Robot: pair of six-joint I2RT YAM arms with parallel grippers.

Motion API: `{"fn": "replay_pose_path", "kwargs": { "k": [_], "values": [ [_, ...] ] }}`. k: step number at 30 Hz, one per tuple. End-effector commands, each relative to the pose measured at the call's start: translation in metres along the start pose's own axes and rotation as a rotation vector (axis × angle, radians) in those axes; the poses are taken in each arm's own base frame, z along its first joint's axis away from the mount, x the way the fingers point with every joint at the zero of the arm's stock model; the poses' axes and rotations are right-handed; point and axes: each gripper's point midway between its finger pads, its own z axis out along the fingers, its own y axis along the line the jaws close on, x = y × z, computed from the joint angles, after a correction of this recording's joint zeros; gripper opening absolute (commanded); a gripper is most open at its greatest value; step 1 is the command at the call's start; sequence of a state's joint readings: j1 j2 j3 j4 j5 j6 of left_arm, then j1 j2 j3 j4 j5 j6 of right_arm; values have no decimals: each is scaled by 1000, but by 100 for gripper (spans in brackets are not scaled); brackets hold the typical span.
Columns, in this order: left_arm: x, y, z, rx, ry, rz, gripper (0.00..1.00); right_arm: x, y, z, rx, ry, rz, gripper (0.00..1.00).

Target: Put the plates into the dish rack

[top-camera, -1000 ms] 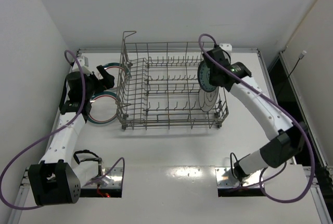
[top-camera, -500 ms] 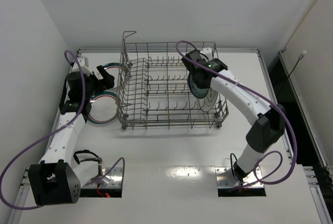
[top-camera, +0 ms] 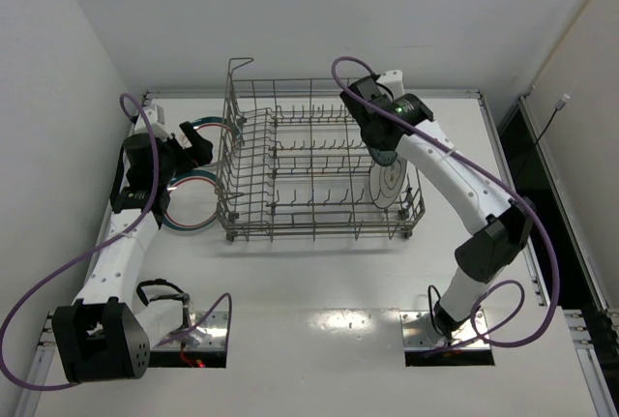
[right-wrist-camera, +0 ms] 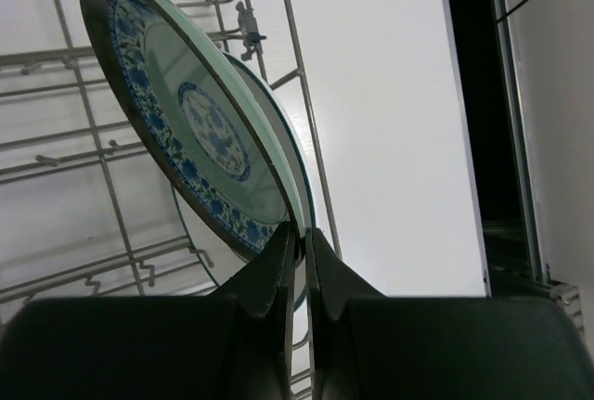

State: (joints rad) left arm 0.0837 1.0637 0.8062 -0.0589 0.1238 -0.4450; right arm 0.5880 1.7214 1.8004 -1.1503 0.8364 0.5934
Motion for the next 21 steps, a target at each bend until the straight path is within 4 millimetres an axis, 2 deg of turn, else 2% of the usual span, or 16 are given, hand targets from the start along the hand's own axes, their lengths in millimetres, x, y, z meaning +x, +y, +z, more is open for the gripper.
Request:
{"fn": "replay_pose_path", "kwargs": {
  "k": [1, 4, 11, 21],
  "values": [
    [-19, -11, -3, 30, -56, 28, 99, 6, -4, 9, 62, 33, -70, 0],
    [-19, -11, -3, 30, -56, 28, 99, 20, 2, 18, 69, 69, -108, 0],
    [-19, -11, -3, 30, -56, 28, 99, 37, 23, 33, 31, 129, -140, 0],
    [-19, -9, -3, 21, -59, 28, 99, 68, 62, 39, -115, 242, -164, 0]
  ]
}}
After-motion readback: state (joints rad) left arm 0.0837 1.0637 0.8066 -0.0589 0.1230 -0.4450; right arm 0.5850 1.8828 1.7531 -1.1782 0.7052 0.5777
